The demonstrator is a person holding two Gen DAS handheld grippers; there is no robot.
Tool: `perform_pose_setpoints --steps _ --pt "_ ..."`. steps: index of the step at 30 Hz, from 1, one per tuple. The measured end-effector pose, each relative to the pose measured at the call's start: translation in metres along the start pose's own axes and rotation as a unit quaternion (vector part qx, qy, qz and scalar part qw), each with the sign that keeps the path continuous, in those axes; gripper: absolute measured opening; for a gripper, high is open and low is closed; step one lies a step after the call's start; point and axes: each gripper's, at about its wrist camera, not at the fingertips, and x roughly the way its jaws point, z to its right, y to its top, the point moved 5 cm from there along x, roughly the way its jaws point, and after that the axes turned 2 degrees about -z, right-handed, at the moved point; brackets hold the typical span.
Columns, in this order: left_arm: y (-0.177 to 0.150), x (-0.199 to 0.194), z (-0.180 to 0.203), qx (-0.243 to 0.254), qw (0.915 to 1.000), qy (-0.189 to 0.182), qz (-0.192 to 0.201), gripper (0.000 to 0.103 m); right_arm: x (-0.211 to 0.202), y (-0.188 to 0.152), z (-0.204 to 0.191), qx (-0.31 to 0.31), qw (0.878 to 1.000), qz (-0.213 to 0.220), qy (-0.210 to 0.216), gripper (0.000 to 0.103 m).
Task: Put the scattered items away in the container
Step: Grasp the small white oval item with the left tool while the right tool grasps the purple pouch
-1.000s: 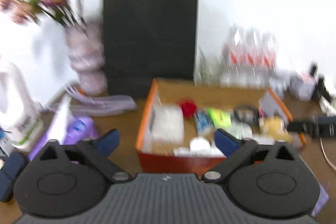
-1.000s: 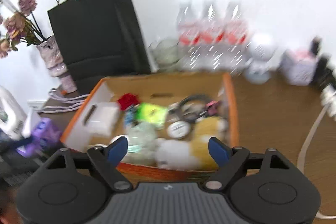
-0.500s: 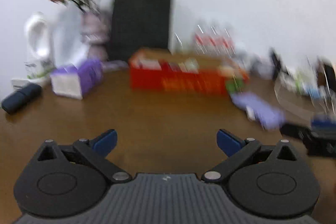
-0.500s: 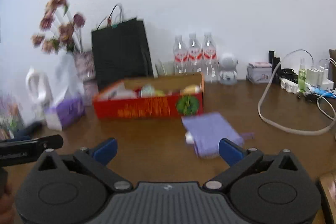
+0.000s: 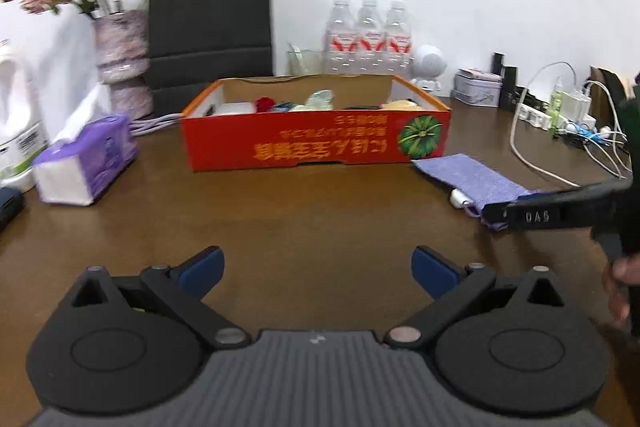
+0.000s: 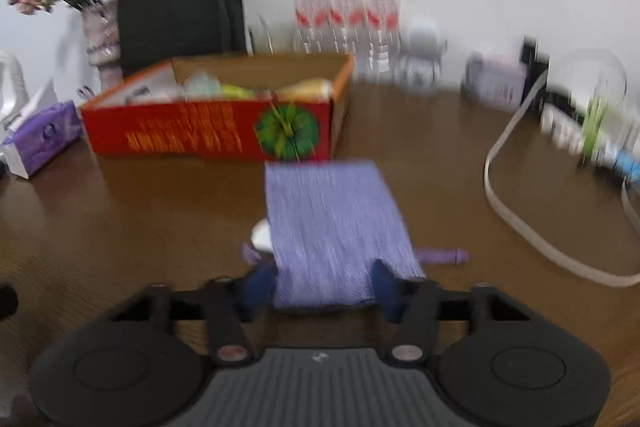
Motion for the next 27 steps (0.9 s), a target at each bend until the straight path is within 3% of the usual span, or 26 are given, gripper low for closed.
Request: perform_pose_setpoints --steps 1,2,8,11,14,16,18,20,21,23,27 --pt "0.005 0.006 0.005 0.005 0.9999 -0.008 -0.003 0.1 -0.001 -0.001 0.001 0.004 1.0 0.003 0.001 0.029" --pt "0.009 0.013 0.011 0.011 0.9998 -0.017 -0.006 0.099 -0.002 -0.002 0.004 0.011 1.0 0.006 -0.007 0.009" --pt "0.041 0.055 0.064 0.064 0.9939 -0.09 -0.003 0.087 -0.022 -0.006 0.044 0.13 0.991 0.034 0.02 0.006" --pt "0.046 0.087 0.092 0.089 0.9881 -0.124 -0.021 0.07 -0.035 -0.012 0.041 0.128 0.991 0.033 0.027 0.006" --pt "0.044 0.112 0.103 0.106 0.9855 -0.121 -0.053 0.05 -0.039 -0.02 0.037 0.116 0.993 0.018 0.025 0.012" --pt "0.046 0.121 0.1 0.092 0.9845 -0.136 -0.061 0.05 -0.042 -0.022 0.036 0.11 0.993 0.011 0.033 0.016" --pt "0.046 0.129 0.098 0.079 0.9831 -0.148 -0.074 0.047 -0.047 -0.016 0.041 0.111 0.993 0.028 0.036 0.034" --pt "0.046 0.134 0.099 0.076 0.9808 -0.161 -0.08 0.045 -0.047 -0.007 0.044 0.103 0.994 0.041 0.014 0.041" --pt "0.045 0.135 0.1 0.078 0.9794 -0.168 -0.079 0.044 -0.044 -0.003 0.045 0.097 0.994 0.04 0.004 0.041" --pt "0.044 0.133 0.102 0.083 0.9792 -0.17 -0.073 0.027 -0.032 0.002 0.046 0.091 0.995 0.032 -0.012 0.041" --pt "0.043 0.133 0.101 0.078 0.9803 -0.168 -0.069 0.027 -0.006 0.007 0.043 0.068 0.997 0.012 -0.035 0.041"
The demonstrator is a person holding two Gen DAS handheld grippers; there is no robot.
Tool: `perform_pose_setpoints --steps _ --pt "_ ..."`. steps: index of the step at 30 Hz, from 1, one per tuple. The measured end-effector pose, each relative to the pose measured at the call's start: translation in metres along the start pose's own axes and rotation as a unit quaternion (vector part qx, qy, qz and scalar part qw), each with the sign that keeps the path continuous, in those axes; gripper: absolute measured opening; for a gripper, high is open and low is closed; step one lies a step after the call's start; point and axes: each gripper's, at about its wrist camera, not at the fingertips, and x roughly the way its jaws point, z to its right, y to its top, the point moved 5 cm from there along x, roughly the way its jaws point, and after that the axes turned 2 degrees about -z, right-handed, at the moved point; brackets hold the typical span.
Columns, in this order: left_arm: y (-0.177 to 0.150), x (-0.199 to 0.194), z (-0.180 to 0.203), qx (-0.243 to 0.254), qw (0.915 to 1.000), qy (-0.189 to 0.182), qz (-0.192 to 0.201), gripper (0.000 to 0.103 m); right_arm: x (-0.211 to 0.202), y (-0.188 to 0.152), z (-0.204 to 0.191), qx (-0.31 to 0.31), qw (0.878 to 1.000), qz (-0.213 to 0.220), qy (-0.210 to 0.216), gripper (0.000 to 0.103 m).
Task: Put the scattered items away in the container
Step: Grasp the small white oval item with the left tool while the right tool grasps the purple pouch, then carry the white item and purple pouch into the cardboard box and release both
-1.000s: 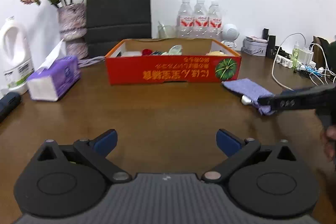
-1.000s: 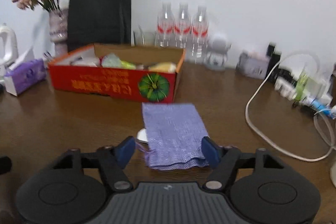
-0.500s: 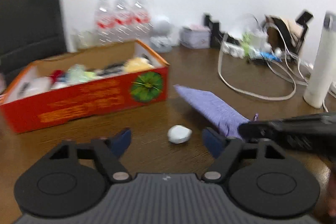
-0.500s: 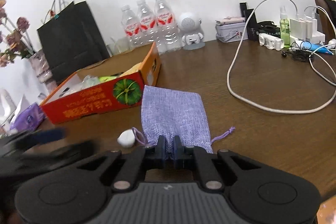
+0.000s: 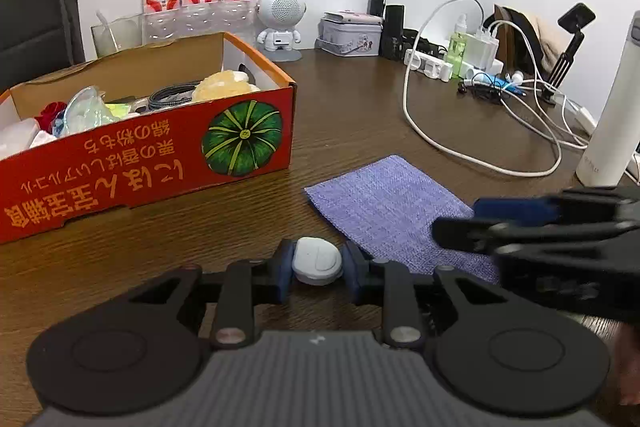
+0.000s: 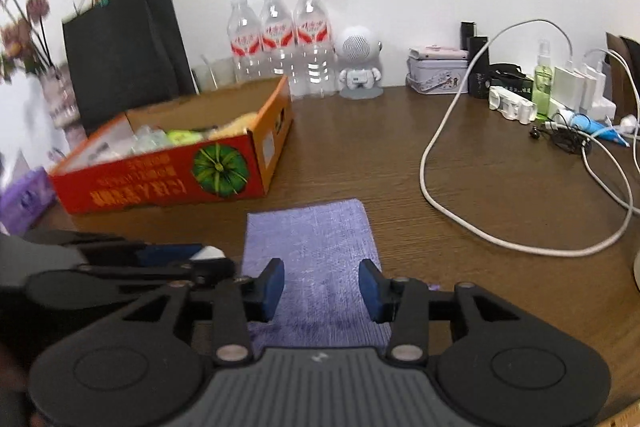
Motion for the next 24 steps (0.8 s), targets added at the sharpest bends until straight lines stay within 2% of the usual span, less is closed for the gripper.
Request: perform_pose_setpoints --steps 2,4,7,8,9,12,13,16,19,24 --pt "-0.002 -0.004 -0.002 -0.001 0.9998 0.018 -0.001 0.027 0.013 -0.003 -0.005 -0.02 1.0 -0.013 -0.015 0.041" --pt "-0.005 -0.02 -0.007 -0.013 0.9988 0.046 0.007 0.027 0.016 -0.006 -0.013 -0.053 0.998 -0.008 -0.028 0.043" --pt "-0.014 -0.058 -0.018 -0.045 0.9967 0.057 0.036 0.027 0.015 -0.007 -0.017 -0.064 0.998 -0.009 -0.014 0.033" --pt "-0.019 -0.071 -0.022 -0.055 0.9954 0.065 0.045 0.027 0.015 -0.007 -0.018 -0.071 0.997 -0.006 -0.01 0.026" --pt "-0.024 -0.083 -0.026 -0.065 0.9939 0.074 0.051 0.027 0.015 -0.008 -0.021 -0.08 0.997 -0.005 -0.002 0.01" --pt "-0.042 -0.112 -0.04 -0.094 0.9883 0.106 0.057 0.027 0.014 -0.009 -0.034 -0.105 0.994 -0.007 -0.004 0.002" --pt "-0.048 -0.121 -0.044 -0.105 0.9864 0.112 0.06 0.027 0.014 -0.008 -0.037 -0.105 0.994 -0.009 0.001 0.002" --pt "-0.064 -0.143 -0.055 -0.125 0.9821 0.126 0.062 0.027 0.008 -0.012 -0.039 -0.062 0.997 -0.017 0.052 0.0" --pt "-0.077 -0.162 -0.061 -0.132 0.9786 0.142 0.069 0.027 -0.009 -0.026 -0.051 -0.049 0.996 -0.017 0.073 0.0" --pt "-0.093 -0.183 -0.067 -0.137 0.9747 0.158 0.079 0.027 -0.07 -0.052 -0.079 -0.081 0.992 0.033 0.087 0.0"
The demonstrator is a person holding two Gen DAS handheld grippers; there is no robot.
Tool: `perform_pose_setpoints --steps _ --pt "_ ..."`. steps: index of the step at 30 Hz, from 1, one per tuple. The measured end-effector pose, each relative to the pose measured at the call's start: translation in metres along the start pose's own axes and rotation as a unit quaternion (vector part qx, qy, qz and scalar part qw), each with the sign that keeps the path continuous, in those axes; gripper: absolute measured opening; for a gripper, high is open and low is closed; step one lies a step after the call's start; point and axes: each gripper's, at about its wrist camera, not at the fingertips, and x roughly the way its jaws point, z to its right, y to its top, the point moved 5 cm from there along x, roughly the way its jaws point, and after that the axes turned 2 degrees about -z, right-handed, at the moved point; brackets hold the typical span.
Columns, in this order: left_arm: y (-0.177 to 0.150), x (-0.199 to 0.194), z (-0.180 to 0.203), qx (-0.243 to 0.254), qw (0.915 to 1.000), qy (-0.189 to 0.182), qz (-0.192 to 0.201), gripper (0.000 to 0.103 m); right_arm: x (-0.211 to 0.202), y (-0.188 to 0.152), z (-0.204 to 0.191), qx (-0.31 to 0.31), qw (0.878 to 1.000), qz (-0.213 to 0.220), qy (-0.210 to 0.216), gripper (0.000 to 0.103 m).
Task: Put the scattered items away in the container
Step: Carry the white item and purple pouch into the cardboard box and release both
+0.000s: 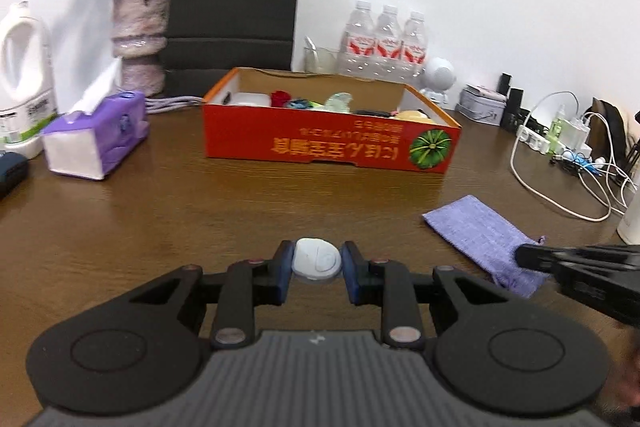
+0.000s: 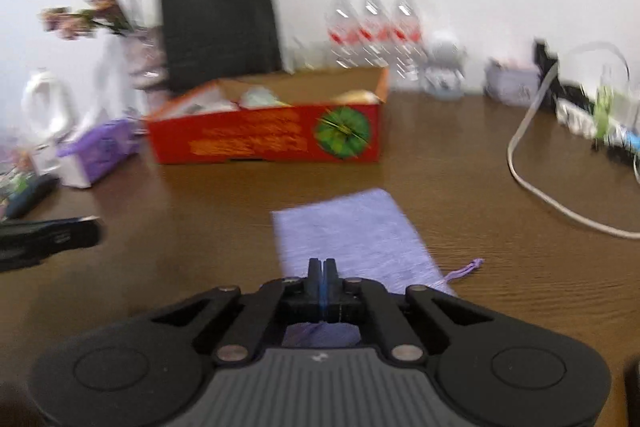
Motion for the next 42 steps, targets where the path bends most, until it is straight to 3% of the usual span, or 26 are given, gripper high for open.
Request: perform_pose_setpoints --steps 3,4,5,6,8,13,19,20,21,22,24,26,28,30,32,34,36,40,42 --pt "-0.004 -0.004 -0.002 0.001 1.0 -0.003 0.002 0.027 -0.025 -0.001 -0.012 -0.039 0.999 0.018 -0.011 0.0" --pt "-0.005 -0.004 -0.002 0.0 1.0 -0.006 0.0 0.027 -0.028 0.001 -0.011 -0.044 0.999 0.02 -0.015 0.007" --pt "-0.006 -0.003 -0.001 0.0 1.0 -0.007 -0.001 0.027 -0.026 0.005 -0.006 -0.047 0.999 0.019 -0.02 0.027" --pt "-0.008 -0.002 0.001 0.001 0.9999 -0.01 -0.002 0.027 -0.021 0.009 -0.001 -0.049 0.998 0.016 -0.025 0.063" --pt "-0.01 -0.004 0.003 0.006 0.9998 -0.017 -0.001 0.027 -0.003 0.018 0.015 -0.045 0.999 0.022 -0.016 0.09" --pt "-0.017 -0.006 0.0 0.007 0.9999 -0.011 -0.004 0.027 0.059 0.03 0.042 -0.018 0.999 -0.037 -0.011 0.087" --pt "-0.019 -0.002 -0.011 -0.004 0.9999 -0.001 -0.012 0.027 0.08 0.022 0.016 -0.055 0.996 -0.072 0.005 0.087" --pt "-0.019 0.0 -0.012 -0.004 0.9999 -0.002 -0.013 0.027 0.078 0.018 0.011 -0.062 0.996 -0.065 0.003 0.078" --pt "-0.019 0.002 -0.012 -0.004 0.9999 -0.002 -0.015 0.027 0.074 0.017 0.008 -0.057 0.996 -0.061 0.009 0.063" --pt "-0.019 0.004 -0.011 -0.003 0.9999 -0.003 -0.017 0.027 0.071 0.016 0.006 -0.057 0.997 -0.059 0.006 0.055" --pt "-0.019 0.008 -0.009 -0.003 0.9998 -0.007 -0.018 0.027 0.068 0.017 0.009 -0.044 0.997 -0.061 -0.004 0.016" --pt "-0.018 0.011 -0.008 -0.002 0.9998 -0.01 -0.018 0.027 0.07 0.021 0.022 -0.02 0.998 -0.062 -0.009 0.004" --pt "-0.013 0.013 -0.008 0.0 0.9999 -0.011 -0.013 0.027 0.072 0.026 0.037 0.028 0.998 -0.063 0.009 0.004" --pt "0.007 0.014 -0.012 0.007 0.9998 -0.016 0.006 0.027 0.067 0.034 0.039 0.039 0.998 -0.056 0.002 0.004" --pt "0.042 0.014 -0.018 0.022 0.9987 -0.013 0.044 0.027 0.051 0.058 0.031 0.032 0.999 -0.018 0.008 0.004" --pt "0.082 0.023 -0.019 0.039 0.9961 -0.024 0.075 0.027 0.037 0.094 0.022 0.032 0.999 0.027 0.023 0.004" --pt "0.123 0.051 -0.016 0.05 0.995 -0.044 0.074 0.027 0.041 0.131 0.016 0.028 0.998 0.052 0.024 0.004" --pt "0.185 0.137 -0.007 0.057 0.9974 -0.022 0.037 0.027 0.102 0.2 0.01 0.05 0.997 0.046 0.031 0.004" --pt "0.203 0.176 -0.01 0.081 0.9958 0.023 0.036 0.028 0.146 0.223 0.008 0.059 0.998 0.016 0.017 0.004"
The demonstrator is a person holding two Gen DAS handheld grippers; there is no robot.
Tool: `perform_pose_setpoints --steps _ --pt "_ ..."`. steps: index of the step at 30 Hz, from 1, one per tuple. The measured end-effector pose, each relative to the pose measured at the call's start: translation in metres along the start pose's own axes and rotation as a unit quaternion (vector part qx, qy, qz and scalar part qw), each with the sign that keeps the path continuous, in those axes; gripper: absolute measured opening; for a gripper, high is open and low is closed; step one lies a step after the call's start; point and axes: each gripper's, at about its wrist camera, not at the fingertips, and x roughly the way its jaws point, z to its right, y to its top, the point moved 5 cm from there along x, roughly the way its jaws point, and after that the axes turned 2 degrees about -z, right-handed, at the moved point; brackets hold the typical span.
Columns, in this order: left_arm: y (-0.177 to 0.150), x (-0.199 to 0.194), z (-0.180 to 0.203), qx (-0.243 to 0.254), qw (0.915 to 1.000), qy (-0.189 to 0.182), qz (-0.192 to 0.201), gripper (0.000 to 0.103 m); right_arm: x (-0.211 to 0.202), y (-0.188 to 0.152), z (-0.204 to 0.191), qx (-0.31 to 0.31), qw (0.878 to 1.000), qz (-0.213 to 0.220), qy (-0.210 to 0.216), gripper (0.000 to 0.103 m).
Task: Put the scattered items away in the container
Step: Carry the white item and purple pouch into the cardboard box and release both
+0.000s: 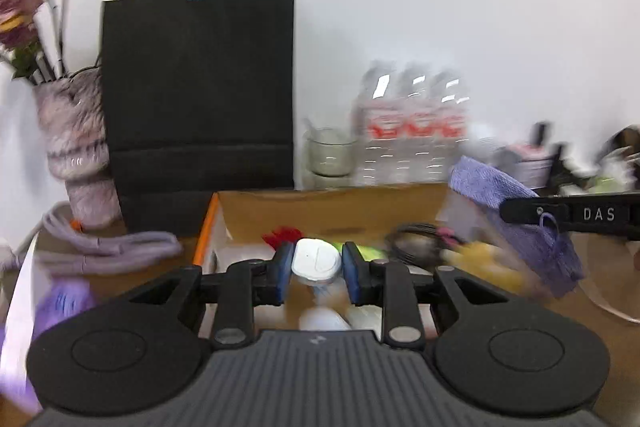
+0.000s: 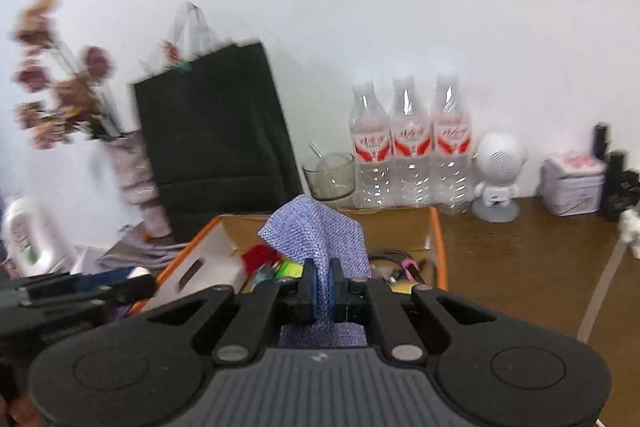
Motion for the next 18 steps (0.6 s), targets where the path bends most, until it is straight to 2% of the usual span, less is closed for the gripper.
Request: perform_pose_setpoints --steps 1,2,5,7,9,10,11,13,14,18 --pt "0.004 0.018 -0.001 0.015 0.9996 0.022 -0.001 0.029 0.023 0.007 -0.001 0.004 1.0 -0.018 -0.01 0.004" --pt "0.005 0.033 -0.002 0.029 0.9991 0.029 -0.005 0.029 0.045 0.01 -0.002 0.009 0.999 -0.037 -0.012 0.004" --pt "0.0 0.072 -0.007 0.034 0.9982 0.003 -0.05 0.028 0.096 0.008 -0.003 0.018 0.996 -0.079 -0.029 0.005" --pt "-0.004 0.089 -0.014 0.032 0.9968 0.016 -0.072 0.028 0.118 0.001 -0.004 0.021 0.995 -0.093 -0.038 0.009" --pt "-0.007 0.099 -0.018 0.036 0.9952 0.012 -0.09 0.032 0.134 -0.005 0.0 0.027 0.993 -0.106 -0.043 0.024" --pt "-0.008 0.102 -0.022 0.042 0.994 0.011 -0.1 0.038 0.141 -0.009 0.003 0.028 0.993 -0.108 -0.046 0.032" --pt "-0.009 0.104 -0.026 0.048 0.993 0.019 -0.106 0.053 0.144 -0.012 0.004 0.031 0.992 -0.11 -0.046 0.052" --pt "-0.014 0.108 -0.033 0.048 0.9905 0.033 -0.124 0.064 0.142 -0.012 0.007 0.047 0.993 -0.098 -0.036 0.057" --pt "-0.019 0.11 -0.035 0.045 0.9888 0.036 -0.138 0.062 0.141 -0.01 0.008 0.048 0.994 -0.092 -0.036 0.067" --pt "-0.025 0.11 -0.036 0.041 0.9881 0.044 -0.142 0.061 0.145 -0.005 0.01 0.045 0.992 -0.109 -0.033 0.069"
